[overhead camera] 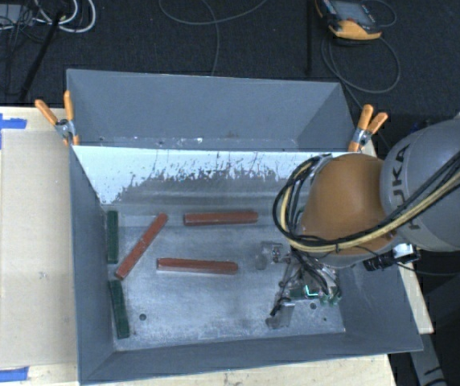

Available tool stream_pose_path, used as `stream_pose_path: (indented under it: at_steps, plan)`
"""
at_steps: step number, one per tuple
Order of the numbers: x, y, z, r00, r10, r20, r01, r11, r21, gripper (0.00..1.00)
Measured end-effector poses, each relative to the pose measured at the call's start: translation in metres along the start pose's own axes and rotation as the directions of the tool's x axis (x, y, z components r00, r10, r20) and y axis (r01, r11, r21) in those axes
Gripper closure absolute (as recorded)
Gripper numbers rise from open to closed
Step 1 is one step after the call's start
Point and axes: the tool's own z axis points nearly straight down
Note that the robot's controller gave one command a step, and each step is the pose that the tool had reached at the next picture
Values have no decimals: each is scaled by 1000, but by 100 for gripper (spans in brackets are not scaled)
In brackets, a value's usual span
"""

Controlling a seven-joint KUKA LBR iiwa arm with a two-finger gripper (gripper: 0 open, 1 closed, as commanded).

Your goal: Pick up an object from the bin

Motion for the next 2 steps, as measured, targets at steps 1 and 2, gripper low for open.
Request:
stream_pose_path:
  at_steps: [1,2]
  plan:
    - [-16,-118,57,1000,-31,8,31,1000,3,0]
    - [-17,-114,56,999,-35,8,35,999,0,100]
